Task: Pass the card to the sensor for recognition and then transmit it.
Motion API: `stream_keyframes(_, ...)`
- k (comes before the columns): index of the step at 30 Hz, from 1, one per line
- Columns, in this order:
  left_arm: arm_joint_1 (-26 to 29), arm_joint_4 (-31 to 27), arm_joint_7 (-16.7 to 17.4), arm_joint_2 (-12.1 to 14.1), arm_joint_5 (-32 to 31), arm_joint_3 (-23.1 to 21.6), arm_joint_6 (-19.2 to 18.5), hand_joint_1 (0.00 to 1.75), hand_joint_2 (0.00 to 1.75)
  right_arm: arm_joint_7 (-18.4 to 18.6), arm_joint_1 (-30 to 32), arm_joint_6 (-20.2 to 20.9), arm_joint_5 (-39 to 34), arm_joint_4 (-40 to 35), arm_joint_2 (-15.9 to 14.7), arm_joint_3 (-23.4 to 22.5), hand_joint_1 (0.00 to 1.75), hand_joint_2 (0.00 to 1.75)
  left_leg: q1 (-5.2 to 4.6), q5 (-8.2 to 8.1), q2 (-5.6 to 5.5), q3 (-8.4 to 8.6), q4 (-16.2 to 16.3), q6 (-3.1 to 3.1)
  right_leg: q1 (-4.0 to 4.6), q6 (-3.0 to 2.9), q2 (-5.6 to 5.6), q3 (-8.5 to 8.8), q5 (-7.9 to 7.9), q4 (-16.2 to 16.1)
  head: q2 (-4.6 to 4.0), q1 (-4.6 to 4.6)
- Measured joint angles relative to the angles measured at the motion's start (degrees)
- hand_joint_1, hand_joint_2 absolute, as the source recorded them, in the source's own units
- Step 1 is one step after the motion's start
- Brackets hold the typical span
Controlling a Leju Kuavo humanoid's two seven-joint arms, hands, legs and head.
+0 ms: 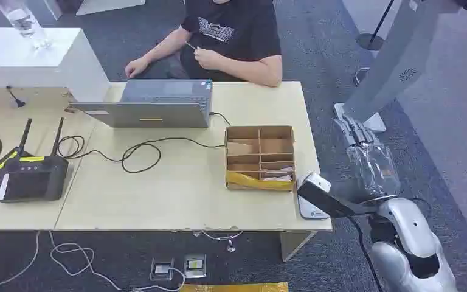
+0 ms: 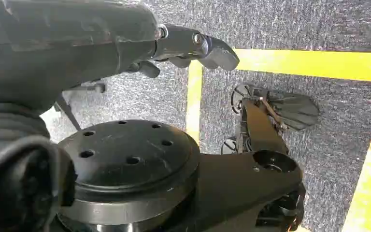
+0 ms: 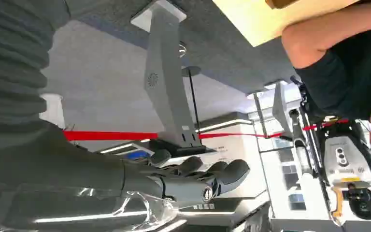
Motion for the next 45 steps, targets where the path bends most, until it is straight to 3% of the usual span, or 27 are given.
stream_keyframes(45,0.0,0.0,0.0,0.0,-1.4,0.0,0.0,0.00,0.00,-0.6,-2.4,-0.4,5.4,1.5,2.7,1.6,0.00,1.75,0.00,0.00,0.00,-0.02,0.0,0.00,0.00,0.00,-0.01,0.00,0.00,0.0,0.00,0.00)
